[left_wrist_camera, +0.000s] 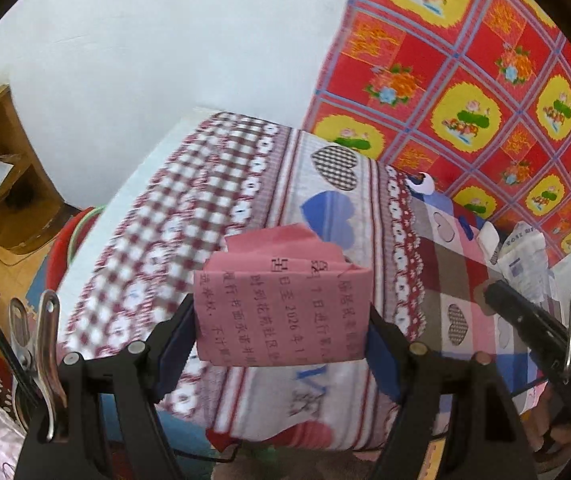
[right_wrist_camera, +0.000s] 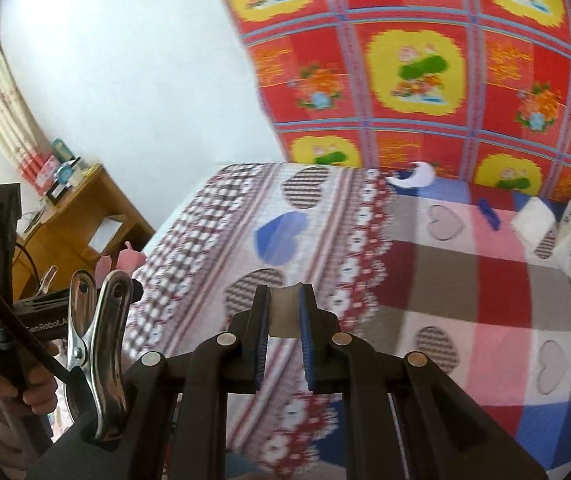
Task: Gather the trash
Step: 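Carry the pink paper and tan piece with both grippers over the red bucket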
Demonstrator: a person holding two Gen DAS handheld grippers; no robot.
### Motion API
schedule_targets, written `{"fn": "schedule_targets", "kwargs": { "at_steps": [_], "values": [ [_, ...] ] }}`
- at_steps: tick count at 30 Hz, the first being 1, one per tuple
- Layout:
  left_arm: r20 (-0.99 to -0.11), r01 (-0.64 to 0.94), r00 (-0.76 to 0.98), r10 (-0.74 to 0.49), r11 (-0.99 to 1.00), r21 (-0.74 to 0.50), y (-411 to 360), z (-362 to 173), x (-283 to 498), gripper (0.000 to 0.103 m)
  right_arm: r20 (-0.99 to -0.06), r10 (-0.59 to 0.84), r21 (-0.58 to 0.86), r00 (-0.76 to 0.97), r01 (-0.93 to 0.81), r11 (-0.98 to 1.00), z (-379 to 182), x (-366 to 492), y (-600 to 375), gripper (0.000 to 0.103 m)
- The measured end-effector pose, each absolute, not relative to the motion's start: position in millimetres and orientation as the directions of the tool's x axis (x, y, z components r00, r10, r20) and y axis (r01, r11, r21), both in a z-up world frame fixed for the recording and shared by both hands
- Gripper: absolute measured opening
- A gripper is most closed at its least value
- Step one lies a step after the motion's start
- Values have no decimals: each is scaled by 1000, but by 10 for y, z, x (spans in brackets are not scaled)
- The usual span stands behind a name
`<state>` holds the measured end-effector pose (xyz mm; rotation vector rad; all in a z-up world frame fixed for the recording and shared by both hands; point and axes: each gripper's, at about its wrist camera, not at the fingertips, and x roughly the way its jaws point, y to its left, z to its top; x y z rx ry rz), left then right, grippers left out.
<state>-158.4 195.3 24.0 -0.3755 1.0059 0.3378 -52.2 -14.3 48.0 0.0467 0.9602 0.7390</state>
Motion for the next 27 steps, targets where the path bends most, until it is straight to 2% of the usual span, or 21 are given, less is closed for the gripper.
{"fn": "schedule_targets", "kwargs": {
  "at_steps": [13,27],
  "values": [
    [-848,-512,501,174,849,-129,2657,382,-2367,79,-700,656,356,281,-659,663,643,-1043,760,15],
    [-843,-642,476,250,754,-139,3265,425,-2840,79,-684,721,361,110,-808,466,743,-1231,1690,15]
  ]
}}
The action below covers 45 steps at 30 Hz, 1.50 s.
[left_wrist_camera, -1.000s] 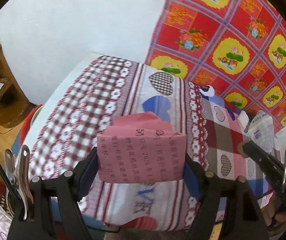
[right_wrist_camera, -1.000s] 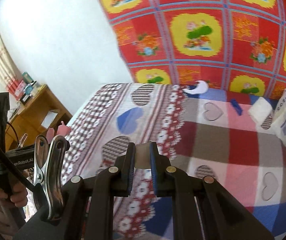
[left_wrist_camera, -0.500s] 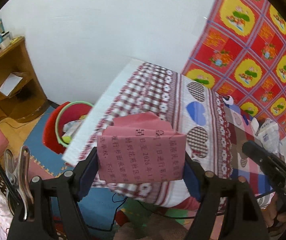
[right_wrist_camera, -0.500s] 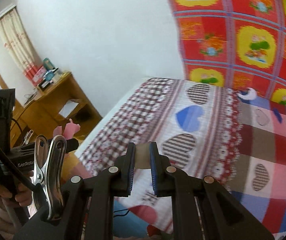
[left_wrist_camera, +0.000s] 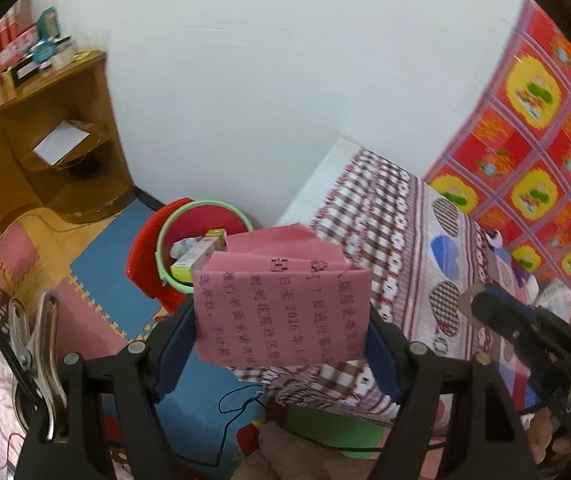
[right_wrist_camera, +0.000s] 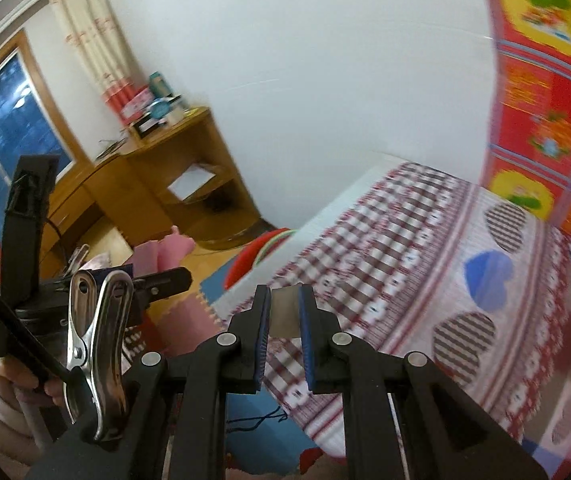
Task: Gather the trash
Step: 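Carry the pink paper and tan piece with both grippers over the red bucket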
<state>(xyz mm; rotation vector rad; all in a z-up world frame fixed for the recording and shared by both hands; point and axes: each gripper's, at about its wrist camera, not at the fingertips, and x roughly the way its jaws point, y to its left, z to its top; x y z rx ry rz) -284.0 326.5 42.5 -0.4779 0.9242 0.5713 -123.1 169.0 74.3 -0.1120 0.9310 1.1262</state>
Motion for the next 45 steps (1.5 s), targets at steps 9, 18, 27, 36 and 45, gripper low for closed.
{"fn": "schedule_targets", "kwargs": {
  "at_steps": [9,18,27,36,45],
  "values": [
    [-849,-720,442,289,678,-145,3732,399,-2896,79,-669,743,378,-7,-864,332,695,-1139,2239,15],
    [-863,-764,405,301,631,-138,4231,257,-2905,79,-684,725,385,-81,-884,265,585,-1137,2804,15],
    [-880,-736,395,266,665,-129,4787,-79,-2719,79,-700,713,383,-52,-869,313,447,-1107,3387,15],
    [-911,-652,390,133,738,-172,5510,-572,-2400,79,-757,654,393,11,-792,467,84,-991,4027,15],
    [-939,-562,340,41,810,-168,5965,-1155,-2043,79,-809,586,390,39,-710,586,-420,-790,4561,15]
  ]
}}
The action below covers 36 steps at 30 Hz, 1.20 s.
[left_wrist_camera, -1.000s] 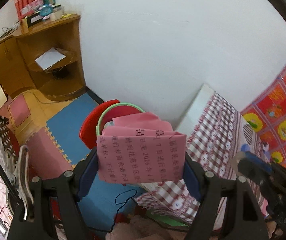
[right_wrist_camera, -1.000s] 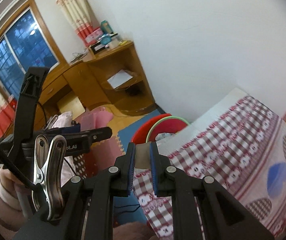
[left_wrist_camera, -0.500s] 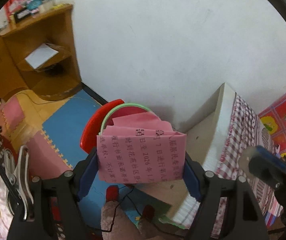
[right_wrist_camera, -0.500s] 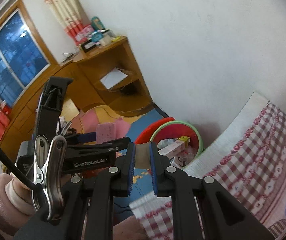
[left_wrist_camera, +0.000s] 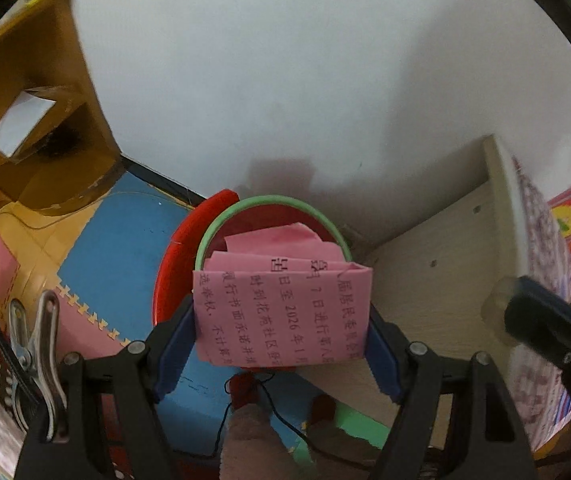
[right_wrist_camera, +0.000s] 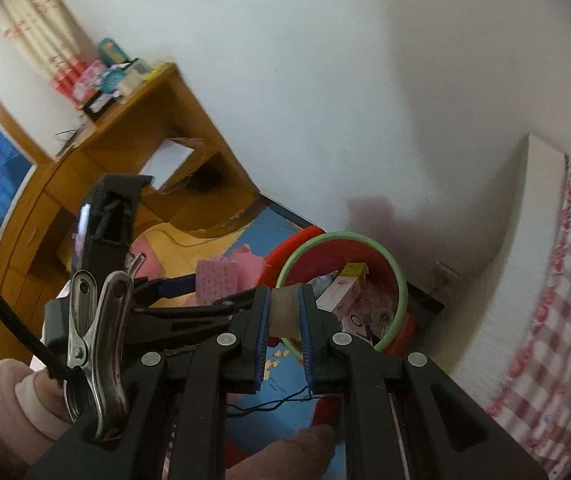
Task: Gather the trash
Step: 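Carry the pink paper and tan piece with both grippers over the red bucket, then open both grippers to drop the pink paper and tan piece into the bucket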
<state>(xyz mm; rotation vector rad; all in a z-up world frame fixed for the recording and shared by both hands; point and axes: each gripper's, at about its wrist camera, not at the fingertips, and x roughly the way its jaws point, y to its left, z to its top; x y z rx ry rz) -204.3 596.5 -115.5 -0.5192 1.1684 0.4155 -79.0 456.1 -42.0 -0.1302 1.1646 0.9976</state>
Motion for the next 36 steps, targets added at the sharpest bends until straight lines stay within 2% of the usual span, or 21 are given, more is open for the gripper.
{"fn": "schedule_targets", "kwargs": {
  "at_steps": [8,14,22,24,26,36],
  "values": [
    [-964,-521,259,-58,832,-190,6194,-2002,-1656,79,-863,504,377,23,-636,673,-955,-625,4750,15],
    [-968,-507,229,-105,836,-210,6272,-2413,-1422,79,-886,464,364,16,-594,717,-1191,-436,4905,15],
    [-970,-502,213,-119,839,-212,6389,-2630,-1260,81,-904,428,359,-10,-562,745,-1332,-321,5046,15],
    [-970,-498,213,-121,841,-214,6397,-2651,-1247,88,-906,422,357,-14,-559,748,-1356,-314,5068,15],
    [-968,-495,216,-131,839,-224,6405,-2663,-1244,91,-909,417,357,-19,-552,753,-1380,-301,5082,15],
    [-970,-500,203,-136,837,-222,6411,-2643,-1320,92,-923,385,335,-23,-540,772,-1474,-261,5137,16]
  ]
}}
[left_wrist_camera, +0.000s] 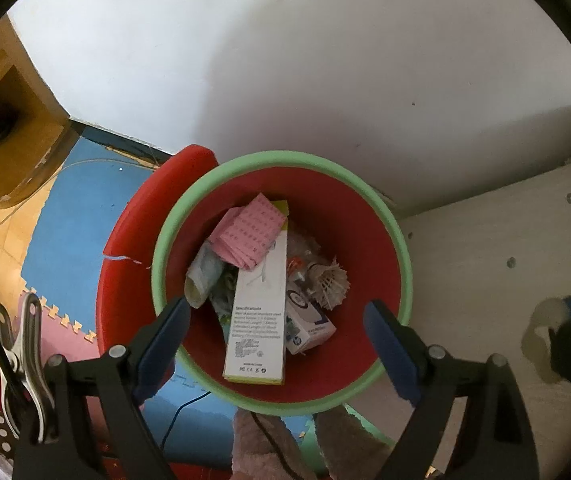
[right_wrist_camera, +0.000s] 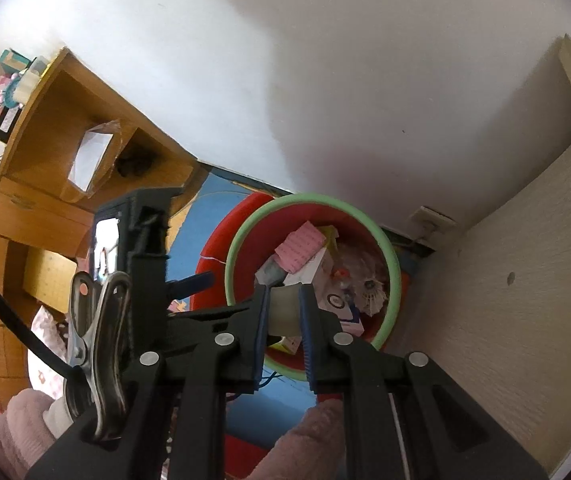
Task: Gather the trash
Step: 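Open both grippers to drop the pink paper and tan piece into the bucket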
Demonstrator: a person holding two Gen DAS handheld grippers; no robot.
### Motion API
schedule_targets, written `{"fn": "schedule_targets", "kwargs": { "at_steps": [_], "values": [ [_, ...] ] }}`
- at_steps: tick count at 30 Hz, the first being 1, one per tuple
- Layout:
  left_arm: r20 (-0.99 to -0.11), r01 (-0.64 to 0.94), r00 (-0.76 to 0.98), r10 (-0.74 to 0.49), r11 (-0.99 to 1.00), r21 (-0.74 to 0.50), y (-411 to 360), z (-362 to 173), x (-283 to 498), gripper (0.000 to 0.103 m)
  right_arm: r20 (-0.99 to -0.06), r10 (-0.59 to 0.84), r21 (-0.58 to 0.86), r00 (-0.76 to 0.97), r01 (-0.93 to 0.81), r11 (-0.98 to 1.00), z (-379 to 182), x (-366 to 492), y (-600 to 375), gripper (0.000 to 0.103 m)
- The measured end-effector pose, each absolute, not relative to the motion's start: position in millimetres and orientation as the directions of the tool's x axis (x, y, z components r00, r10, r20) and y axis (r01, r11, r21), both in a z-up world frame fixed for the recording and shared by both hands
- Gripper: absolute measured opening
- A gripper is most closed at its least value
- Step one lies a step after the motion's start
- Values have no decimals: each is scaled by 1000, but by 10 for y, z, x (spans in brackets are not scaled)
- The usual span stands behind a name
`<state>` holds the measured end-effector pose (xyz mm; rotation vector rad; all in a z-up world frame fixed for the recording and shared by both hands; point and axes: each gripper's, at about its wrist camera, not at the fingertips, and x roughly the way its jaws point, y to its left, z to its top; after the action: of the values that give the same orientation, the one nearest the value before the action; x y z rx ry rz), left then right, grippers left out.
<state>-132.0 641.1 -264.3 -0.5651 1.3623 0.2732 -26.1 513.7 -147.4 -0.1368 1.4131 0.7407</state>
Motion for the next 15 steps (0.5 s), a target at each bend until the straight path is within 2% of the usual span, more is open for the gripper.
{"fn": "schedule_targets", "kwargs": {
  "at_steps": [2,12,15],
  "values": [
    [-971,-508,200,-134,833,-220,6422,-2625,-1346,92,-926,376,329,-22,-533,780,-1491,-254,5136,16],
    [-966,-560,219,-140,793,-242,6490,-2425,-1592,92,-941,338,275,33,-510,815,-1468,-247,5093,36],
    [-964,-553,224,-142,797,-245,6481,-2365,-1628,92,-941,333,266,51,-497,826,-1443,-254,5068,36]
  ]
}}
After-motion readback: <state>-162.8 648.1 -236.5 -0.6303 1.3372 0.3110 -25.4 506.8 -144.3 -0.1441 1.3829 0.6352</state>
